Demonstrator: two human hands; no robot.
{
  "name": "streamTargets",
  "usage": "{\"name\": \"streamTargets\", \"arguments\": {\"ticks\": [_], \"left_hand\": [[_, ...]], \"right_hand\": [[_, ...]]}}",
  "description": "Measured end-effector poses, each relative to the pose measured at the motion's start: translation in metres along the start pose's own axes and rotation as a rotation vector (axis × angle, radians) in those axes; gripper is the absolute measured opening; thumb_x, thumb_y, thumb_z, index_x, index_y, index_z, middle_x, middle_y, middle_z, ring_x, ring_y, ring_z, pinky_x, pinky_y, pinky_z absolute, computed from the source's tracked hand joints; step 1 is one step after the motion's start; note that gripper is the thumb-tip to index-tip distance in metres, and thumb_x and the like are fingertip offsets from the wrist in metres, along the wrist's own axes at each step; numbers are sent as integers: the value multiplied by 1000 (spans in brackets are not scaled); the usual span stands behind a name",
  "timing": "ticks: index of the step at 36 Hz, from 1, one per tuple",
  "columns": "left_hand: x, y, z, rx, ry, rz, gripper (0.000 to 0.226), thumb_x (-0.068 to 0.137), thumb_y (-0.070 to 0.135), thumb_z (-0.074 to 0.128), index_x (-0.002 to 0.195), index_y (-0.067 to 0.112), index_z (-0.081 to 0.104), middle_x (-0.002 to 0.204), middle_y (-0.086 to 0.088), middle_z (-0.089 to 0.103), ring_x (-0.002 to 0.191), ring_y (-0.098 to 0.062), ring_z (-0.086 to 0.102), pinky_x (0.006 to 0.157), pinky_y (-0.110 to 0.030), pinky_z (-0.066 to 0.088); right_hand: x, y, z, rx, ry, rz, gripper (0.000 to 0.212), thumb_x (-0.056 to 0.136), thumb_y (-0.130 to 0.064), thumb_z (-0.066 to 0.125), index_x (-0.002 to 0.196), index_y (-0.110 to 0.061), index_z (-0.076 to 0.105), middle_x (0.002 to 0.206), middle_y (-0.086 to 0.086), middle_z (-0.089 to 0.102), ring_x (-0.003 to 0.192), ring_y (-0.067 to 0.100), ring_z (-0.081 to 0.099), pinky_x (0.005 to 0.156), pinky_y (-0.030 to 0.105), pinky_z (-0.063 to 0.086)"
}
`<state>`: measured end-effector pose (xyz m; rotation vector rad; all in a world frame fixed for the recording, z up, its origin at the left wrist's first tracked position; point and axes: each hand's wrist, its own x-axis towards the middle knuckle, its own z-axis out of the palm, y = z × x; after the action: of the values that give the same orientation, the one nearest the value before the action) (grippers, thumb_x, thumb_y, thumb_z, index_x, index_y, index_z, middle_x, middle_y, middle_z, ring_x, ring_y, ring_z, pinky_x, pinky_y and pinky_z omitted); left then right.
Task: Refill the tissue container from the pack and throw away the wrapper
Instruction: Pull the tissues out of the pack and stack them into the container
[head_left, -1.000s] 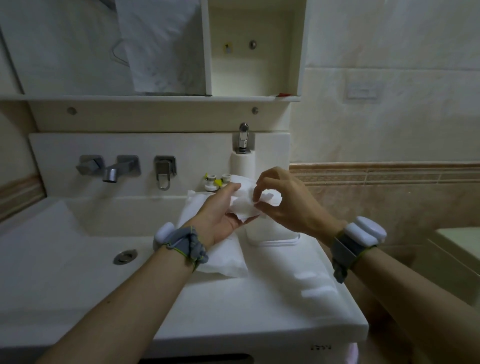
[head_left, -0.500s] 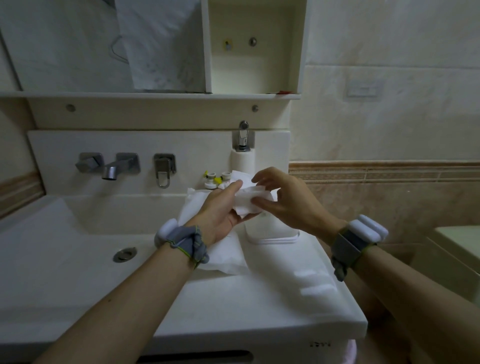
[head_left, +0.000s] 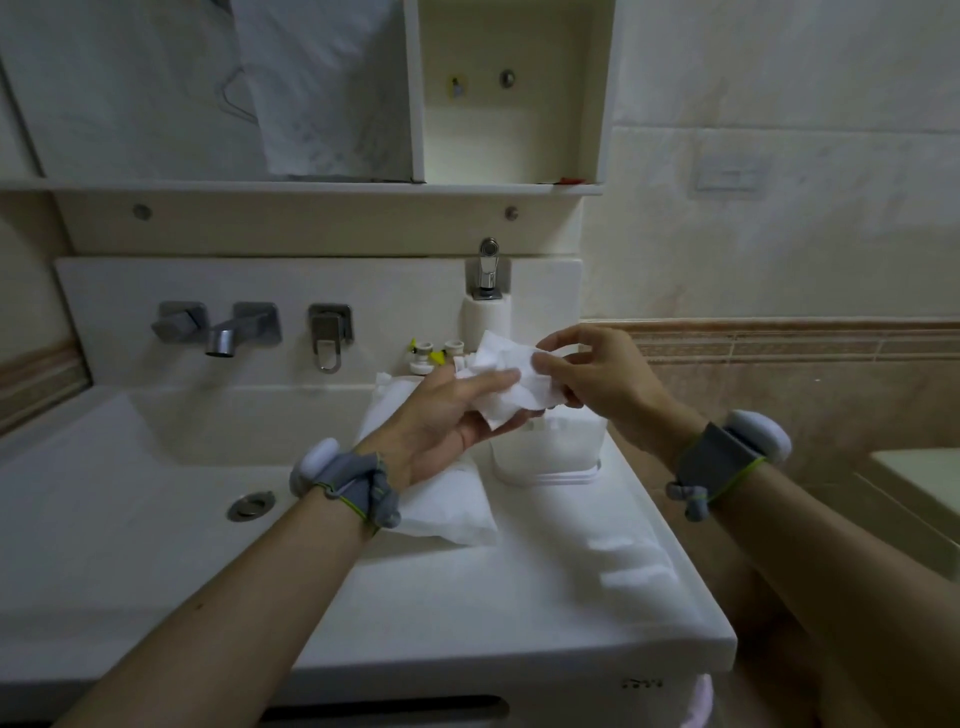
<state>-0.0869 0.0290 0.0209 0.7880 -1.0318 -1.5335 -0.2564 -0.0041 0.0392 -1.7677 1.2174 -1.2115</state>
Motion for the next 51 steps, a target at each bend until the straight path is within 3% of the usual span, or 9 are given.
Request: {"name": "streamTargets", "arguments": {"ticks": [3, 9, 14, 24, 28, 33, 40, 46, 51], "left_hand": [[4, -5, -3, 4, 46, 27, 44, 88, -13, 55, 130, -3, 49, 119, -21, 65, 98, -38, 68, 68, -35, 60], [8, -7, -4, 13, 101, 31, 43, 88, -15, 53, 129, -4, 48, 123, -24, 62, 109, -43, 63, 74, -41, 61], [10, -9, -2, -34, 132, 30, 42, 88, -14, 51, 129, -3, 48, 125, -23, 61, 110, -42, 62, 81, -49, 58], [8, -13, 1, 12, 164, 26, 36, 96, -8, 37, 126, 1, 55, 100, -12, 69, 83, -22, 66, 62, -32, 61], [8, -12, -1, 3, 146, 17, 29, 99, 0, 46, 127, -2, 55, 116, -17, 68, 94, -27, 69, 66, -33, 61], [7, -12, -4, -23, 102, 16, 33, 97, 5, 53, 128, -5, 53, 124, -23, 63, 110, -42, 63, 68, -34, 60], [7, -12, -4, -8, 35, 44, 33, 97, 9, 53, 127, -4, 54, 122, -21, 65, 111, -37, 64, 76, -38, 60], [7, -15, -3, 2, 2, 38, 28, 101, 10, 46, 122, -3, 58, 122, -22, 65, 114, -36, 63, 87, -42, 57], [4, -11, -1, -133, 40, -9, 31, 102, 18, 44, 124, -2, 55, 123, -20, 64, 109, -42, 63, 64, -32, 60]], "right_hand": [[1, 5, 1, -72, 43, -46, 19, 90, -27, 67, 104, -15, 69, 86, -2, 71, 67, 14, 69, 61, 26, 58], [2, 7, 1, -293, 103, -225, 16, 87, -37, 68, 96, -25, 72, 93, -14, 67, 77, 5, 65, 75, 26, 58], [-5, 3, 7, -559, 123, -405, 14, 84, -45, 68, 91, -34, 68, 99, -9, 53, 85, 5, 50, 71, 18, 43], [-17, 6, 15, -764, -77, -685, 20, 86, -45, 67, 95, -28, 75, 99, -5, 64, 91, 15, 51, 73, 25, 40], [-16, 8, 10, -597, -66, -561, 32, 89, -53, 53, 100, -30, 72, 100, -11, 62, 90, 4, 51, 73, 15, 38], [-5, 7, 2, -334, 140, -329, 17, 94, -42, 57, 98, -27, 65, 94, -13, 62, 83, -1, 58, 70, 14, 47], [5, 12, -3, -186, -59, -50, 35, 80, -51, 70, 104, -25, 72, 99, -8, 69, 90, 8, 65, 81, 29, 57], [-1, 9, 1, -175, -144, -40, 14, 81, -27, 76, 91, -18, 74, 86, 0, 72, 71, 6, 65, 64, 17, 54], [1, 8, 0, -102, -108, -9, 16, 84, -26, 73, 94, -13, 74, 87, 1, 74, 62, 3, 65, 58, 13, 52]]}}
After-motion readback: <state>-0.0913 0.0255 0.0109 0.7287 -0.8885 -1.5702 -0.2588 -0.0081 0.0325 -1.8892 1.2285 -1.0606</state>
